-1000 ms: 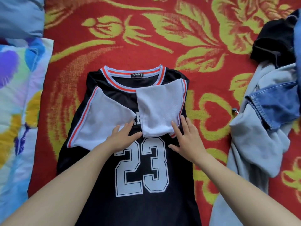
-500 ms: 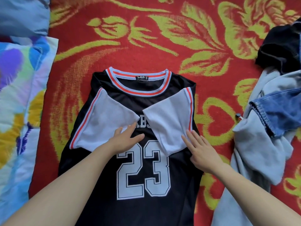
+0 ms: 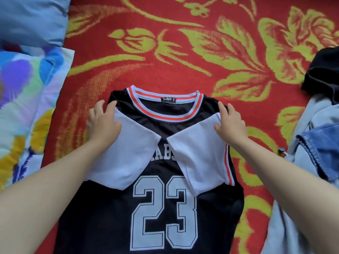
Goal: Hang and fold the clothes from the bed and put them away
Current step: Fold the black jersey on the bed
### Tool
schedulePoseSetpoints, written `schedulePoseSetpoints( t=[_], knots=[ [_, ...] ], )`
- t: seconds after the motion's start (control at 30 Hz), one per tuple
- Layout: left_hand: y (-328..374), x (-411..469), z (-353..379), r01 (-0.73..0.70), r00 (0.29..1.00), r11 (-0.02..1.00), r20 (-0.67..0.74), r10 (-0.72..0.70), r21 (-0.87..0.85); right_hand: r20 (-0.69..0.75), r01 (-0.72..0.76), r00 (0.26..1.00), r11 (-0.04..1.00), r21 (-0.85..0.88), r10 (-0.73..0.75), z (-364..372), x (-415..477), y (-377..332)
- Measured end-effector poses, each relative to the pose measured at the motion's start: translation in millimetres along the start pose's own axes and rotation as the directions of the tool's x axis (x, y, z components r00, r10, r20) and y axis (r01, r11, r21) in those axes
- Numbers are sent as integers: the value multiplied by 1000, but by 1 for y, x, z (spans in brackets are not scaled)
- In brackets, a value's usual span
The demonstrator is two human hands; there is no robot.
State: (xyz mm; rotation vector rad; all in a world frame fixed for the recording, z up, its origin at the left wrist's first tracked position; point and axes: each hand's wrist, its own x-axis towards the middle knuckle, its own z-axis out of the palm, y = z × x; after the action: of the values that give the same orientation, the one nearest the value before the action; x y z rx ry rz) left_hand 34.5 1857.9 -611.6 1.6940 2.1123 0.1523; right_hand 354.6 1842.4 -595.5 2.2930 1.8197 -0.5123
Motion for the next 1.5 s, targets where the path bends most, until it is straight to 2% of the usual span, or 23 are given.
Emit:
schedulePoseSetpoints(
  t=[0.07,0.13,0.2,0.3,0.4,0.5,0.6,0.73,0.8,0.87,0.9,1.0,1.13,1.17,1.23,1.3,1.33,1.4,1.43,1.47,1.5],
  knots=[
    [-1,17,-5,37,996,999,78,-37,-6,96,-11,995,999,-34,14,-2,16,2],
    [-3,31,-7,47,989,997,143,-39,-53,116,-31,993,998,-47,36,-1,27,6],
    [-3,40,-6,48,982,983,190,-14,-179,116,-35,992,996,-78,44,2,34,8],
    [-1,52,-5,128,970,893,243,-22,-432,135,-27,990,992,-122,43,6,44,8],
    [1,58,-7,225,962,832,249,-108,-508,205,-55,976,995,-77,70,3,50,4],
    [3,60,-12,223,970,799,210,-124,-558,97,-81,991,994,-78,89,0,52,5],
    [-1,61,-24,209,972,713,223,-76,-669,-47,-56,997,998,-14,55,-9,47,10],
    [-13,60,-44,118,987,731,157,-15,-673,-101,65,994,985,160,-49,-22,28,27],
    [-15,54,-55,74,984,695,164,64,-715,-165,169,976,974,153,-143,-30,12,35],
    [-20,43,-69,10,971,676,169,169,-737,-253,368,905,928,64,-342,-37,-7,44],
    [-25,36,-76,-27,958,679,175,227,-734,-307,483,833,876,-1,-460,-39,-18,49],
    [-50,9,-91,-77,906,726,256,337,-684,-377,675,619,712,-192,-689,-34,-53,62],
    [-81,-38,-79,30,823,775,455,339,-632,-268,808,432,502,-308,-861,-5,-98,74],
    [-87,-52,-74,4,803,806,483,351,-592,-229,821,393,452,-350,-891,6,-108,77],
    [-99,-79,-62,-212,727,878,531,435,-430,-142,850,352,380,-365,-925,26,-127,85],
    [-103,-109,-53,-473,652,856,570,500,-210,12,876,342,314,-366,-940,41,-140,88],
    [-106,-123,-46,-584,619,804,579,531,-112,168,883,382,306,-356,-909,46,-146,86],
    [-108,-147,-30,-687,611,725,569,551,36,509,879,477,368,-305,-717,49,-152,78],
    [-106,-156,-20,-724,619,672,575,535,154,616,857,507,431,-283,-603,52,-150,76],
    [-100,-164,-16,-728,621,634,643,448,260,629,829,537,489,-271,-562,50,-149,70],
    [-96,-166,-11,-705,645,642,649,403,302,567,803,576,538,-256,-589,45,-148,65]
  ],
)
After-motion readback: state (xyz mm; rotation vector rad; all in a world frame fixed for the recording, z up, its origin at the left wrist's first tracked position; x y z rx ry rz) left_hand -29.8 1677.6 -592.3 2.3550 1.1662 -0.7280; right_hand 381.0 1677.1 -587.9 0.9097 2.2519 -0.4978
